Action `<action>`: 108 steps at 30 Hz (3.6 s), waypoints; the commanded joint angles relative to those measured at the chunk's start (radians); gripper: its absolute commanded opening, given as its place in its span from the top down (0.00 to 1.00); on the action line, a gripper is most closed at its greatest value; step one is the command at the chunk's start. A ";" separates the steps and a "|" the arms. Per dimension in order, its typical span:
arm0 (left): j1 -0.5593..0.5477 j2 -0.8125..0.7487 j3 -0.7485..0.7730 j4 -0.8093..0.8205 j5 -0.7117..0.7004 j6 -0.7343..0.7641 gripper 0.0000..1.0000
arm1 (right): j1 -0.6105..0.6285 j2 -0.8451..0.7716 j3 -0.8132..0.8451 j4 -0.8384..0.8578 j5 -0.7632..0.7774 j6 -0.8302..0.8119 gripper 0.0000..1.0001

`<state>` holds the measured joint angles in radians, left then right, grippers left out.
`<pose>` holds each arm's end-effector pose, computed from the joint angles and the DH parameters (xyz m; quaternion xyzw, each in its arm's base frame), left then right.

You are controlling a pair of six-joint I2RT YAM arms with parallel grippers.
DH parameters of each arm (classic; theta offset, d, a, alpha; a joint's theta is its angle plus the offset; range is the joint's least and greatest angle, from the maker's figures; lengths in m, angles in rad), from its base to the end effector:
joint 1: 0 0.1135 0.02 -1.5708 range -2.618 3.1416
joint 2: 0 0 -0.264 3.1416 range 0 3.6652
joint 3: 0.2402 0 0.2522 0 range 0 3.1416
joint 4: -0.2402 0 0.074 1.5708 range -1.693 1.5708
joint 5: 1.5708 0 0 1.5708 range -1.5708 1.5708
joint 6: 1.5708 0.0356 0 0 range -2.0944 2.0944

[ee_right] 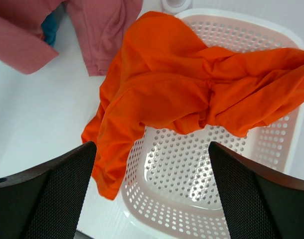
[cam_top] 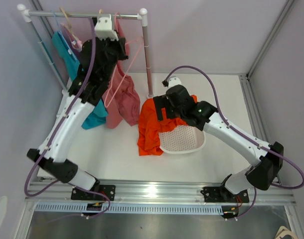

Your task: Remove the t-shirt from the hanger

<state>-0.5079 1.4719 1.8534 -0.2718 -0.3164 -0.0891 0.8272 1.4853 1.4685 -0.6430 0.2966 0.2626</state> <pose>0.2729 -0.1392 0.5349 0.0222 0.6689 -0.1158 0.7339 0.2302 0.2349 0.3662 -0.1850 0.8711 0.1120 0.4409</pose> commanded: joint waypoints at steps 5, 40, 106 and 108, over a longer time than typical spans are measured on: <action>0.080 0.307 0.448 0.028 0.117 0.100 0.99 | 0.030 -0.143 -0.042 0.023 -0.033 0.007 0.01; 0.175 0.338 0.429 -0.078 0.150 0.011 0.00 | 0.118 -0.096 -0.043 -0.026 -0.081 -0.002 0.00; 0.117 -0.455 -0.321 -0.241 -0.073 -0.273 0.01 | -0.346 0.075 0.063 -0.018 -0.186 0.026 1.00; 0.117 -0.455 -0.316 -0.241 -0.078 -0.271 0.01 | -0.344 0.108 0.056 -0.045 -0.255 0.010 0.79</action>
<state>-0.3832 1.0191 1.5333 -0.5453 -0.3840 -0.3660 0.4816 1.5730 1.5284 -0.6674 0.0799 0.2787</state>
